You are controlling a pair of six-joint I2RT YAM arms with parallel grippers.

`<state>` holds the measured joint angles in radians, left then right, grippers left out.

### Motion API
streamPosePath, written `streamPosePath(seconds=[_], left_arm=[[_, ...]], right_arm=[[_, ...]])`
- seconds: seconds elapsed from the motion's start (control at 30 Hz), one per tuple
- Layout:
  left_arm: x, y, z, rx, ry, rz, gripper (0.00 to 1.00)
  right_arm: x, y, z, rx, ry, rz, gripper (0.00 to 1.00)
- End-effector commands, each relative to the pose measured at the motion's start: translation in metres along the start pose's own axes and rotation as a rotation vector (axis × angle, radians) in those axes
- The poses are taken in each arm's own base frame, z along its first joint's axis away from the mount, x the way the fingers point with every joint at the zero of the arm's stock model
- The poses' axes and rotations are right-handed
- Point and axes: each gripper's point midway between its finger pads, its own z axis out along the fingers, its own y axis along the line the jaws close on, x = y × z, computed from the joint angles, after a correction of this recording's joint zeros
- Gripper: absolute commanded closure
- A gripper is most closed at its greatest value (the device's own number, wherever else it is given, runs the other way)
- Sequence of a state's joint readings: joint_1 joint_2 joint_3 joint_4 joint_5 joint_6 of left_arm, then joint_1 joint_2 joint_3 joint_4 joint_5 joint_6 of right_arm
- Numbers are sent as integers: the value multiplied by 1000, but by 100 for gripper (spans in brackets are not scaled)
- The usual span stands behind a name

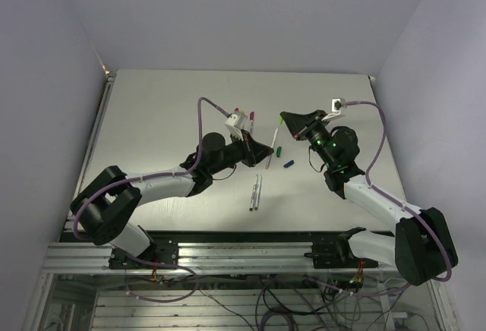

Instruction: Insert the pens into the pen caps

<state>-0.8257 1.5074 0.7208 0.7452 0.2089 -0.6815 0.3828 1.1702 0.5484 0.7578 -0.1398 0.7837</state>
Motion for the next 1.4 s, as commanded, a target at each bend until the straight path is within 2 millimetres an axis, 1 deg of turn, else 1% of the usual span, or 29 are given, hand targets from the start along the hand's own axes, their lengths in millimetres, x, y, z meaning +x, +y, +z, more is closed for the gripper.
streamPosePath(seconds=[0.0, 0.23, 0.47, 0.63, 0.77, 0.93, 1.1, 1.27, 1.37], left_arm=[[-16, -14, 6, 58, -47, 18, 93], [-20, -14, 7, 55, -63, 20, 93], [-20, -13, 10, 52, -62, 19, 93], [-22, -13, 9, 48, -72, 21, 93], [-27, -12, 7, 34, -87, 35, 93], [-30, -15, 6, 43, -93, 42, 93], [-32, -14, 4, 40, -109, 38, 93], [-39, -18, 5, 54, -145, 42, 93], [-51, -20, 2, 62, -211, 38, 93]], right_arm=[[-9, 9, 5, -31, -25, -16, 100], [-2, 10, 3, -42, 1, 0, 100], [2, 10, -1, -44, 11, 14, 100], [7, 10, -5, -46, 30, 22, 100], [11, 6, -8, -38, 41, 22, 100], [16, 2, -8, -27, 52, 19, 100], [18, 5, -9, -43, 66, 20, 100], [31, 10, -9, -88, 131, 8, 100], [44, 13, -12, -127, 183, 14, 100]])
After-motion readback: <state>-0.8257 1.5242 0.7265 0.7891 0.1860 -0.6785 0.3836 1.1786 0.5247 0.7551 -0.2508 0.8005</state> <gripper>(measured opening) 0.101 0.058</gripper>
